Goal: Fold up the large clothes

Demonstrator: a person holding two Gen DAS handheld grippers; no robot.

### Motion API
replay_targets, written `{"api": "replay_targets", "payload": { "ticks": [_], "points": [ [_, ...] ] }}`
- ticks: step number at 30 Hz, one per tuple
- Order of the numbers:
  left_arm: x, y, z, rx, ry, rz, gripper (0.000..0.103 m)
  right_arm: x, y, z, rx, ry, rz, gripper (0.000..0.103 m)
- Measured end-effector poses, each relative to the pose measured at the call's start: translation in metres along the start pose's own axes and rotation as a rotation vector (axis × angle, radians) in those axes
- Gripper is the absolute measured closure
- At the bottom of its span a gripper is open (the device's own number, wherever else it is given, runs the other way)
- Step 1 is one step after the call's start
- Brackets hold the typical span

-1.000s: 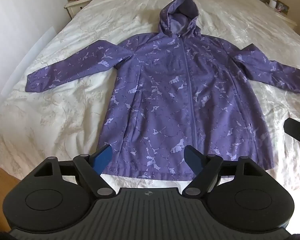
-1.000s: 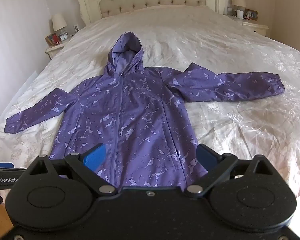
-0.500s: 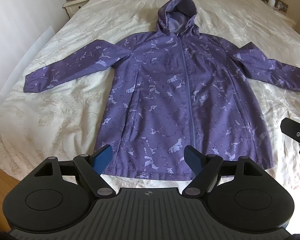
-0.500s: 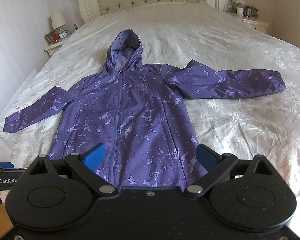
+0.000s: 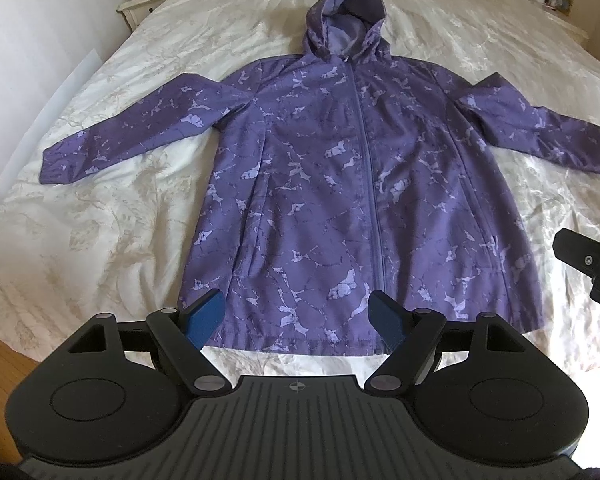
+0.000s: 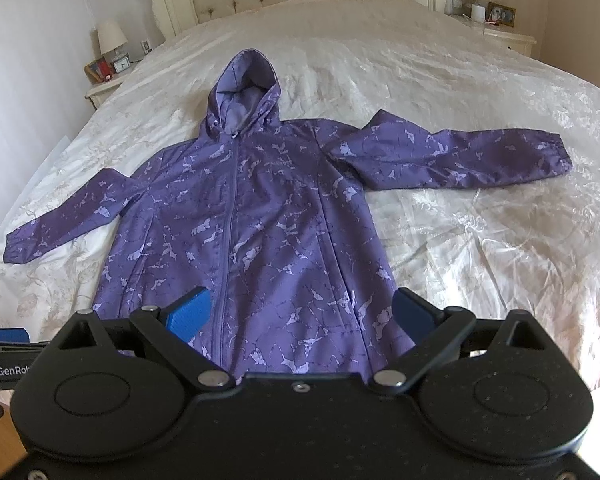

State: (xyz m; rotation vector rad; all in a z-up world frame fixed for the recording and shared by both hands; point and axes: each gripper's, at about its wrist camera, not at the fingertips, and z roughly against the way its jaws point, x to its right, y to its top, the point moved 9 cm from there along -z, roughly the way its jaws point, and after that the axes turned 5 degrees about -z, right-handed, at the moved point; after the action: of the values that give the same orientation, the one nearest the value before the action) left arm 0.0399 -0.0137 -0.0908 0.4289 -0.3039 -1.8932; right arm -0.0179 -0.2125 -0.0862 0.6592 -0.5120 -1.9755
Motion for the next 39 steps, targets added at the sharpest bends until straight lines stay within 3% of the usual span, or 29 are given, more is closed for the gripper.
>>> {"api": "replay_targets", "payload": {
  "ticks": [28, 39],
  "points": [
    [-0.002, 0.001, -0.001, -0.01, 0.008, 0.009, 0.025, 0.0, 0.002, 0.0, -0.005, 0.011, 0.004, 0.006],
    [-0.02, 0.013, 0.0, 0.03, 0.025, 0.045, 0.025, -0.014, 0.01, -0.012, -0.006, 0.044, -0.007, 0.006]
  ]
}}
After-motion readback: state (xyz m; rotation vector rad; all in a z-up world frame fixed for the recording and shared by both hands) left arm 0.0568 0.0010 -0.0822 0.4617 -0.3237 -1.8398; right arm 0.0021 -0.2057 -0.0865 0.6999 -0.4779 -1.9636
